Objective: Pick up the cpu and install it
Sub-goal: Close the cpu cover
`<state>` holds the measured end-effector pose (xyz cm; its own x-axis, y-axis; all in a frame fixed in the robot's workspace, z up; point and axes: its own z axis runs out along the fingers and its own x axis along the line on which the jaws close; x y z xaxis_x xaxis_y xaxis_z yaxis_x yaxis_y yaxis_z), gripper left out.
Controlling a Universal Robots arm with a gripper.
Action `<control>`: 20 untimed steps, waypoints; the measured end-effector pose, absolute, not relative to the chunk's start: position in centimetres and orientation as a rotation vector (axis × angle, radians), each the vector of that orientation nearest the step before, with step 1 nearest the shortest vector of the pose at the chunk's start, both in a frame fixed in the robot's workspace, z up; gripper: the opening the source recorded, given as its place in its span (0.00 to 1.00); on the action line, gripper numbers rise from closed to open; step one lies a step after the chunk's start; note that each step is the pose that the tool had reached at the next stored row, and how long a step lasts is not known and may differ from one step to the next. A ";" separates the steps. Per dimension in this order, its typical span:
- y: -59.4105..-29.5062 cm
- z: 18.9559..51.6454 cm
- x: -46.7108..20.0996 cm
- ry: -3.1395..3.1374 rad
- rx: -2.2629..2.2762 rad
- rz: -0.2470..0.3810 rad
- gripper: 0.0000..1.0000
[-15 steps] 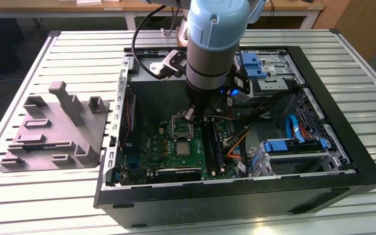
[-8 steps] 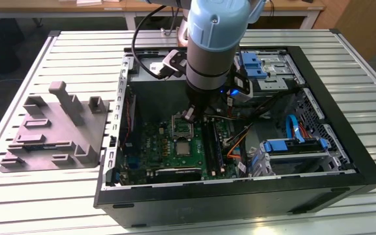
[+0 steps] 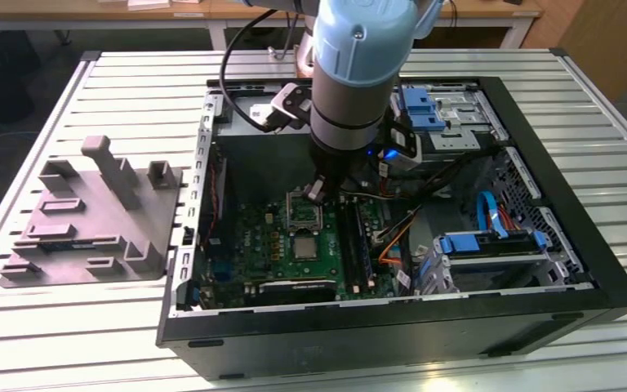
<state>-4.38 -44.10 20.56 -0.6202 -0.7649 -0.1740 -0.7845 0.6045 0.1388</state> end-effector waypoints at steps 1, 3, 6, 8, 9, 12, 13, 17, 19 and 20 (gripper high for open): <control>-44.1 20.6 -4.4 2.729 -1.321 0.304 0.11; -44.1 20.6 -4.4 2.735 -1.324 0.291 0.11; -44.1 20.6 -4.4 2.744 -1.328 0.279 0.11; -44.1 20.7 -4.4 2.749 -1.330 0.274 0.11; -44.1 20.7 -4.4 2.751 -1.330 0.272 0.11; -44.1 20.9 -4.4 2.755 -1.332 0.270 0.11; -44.1 21.0 -4.4 2.756 -1.332 0.269 0.11; -44.0 21.2 -4.4 2.760 -1.334 0.263 0.11; -44.0 21.4 -4.4 2.762 -1.335 0.259 0.11; -44.0 21.4 -4.4 2.763 -1.335 0.258 0.11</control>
<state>-4.38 -44.04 21.43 -0.6225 -0.7720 -0.1283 -0.7824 0.6105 0.1229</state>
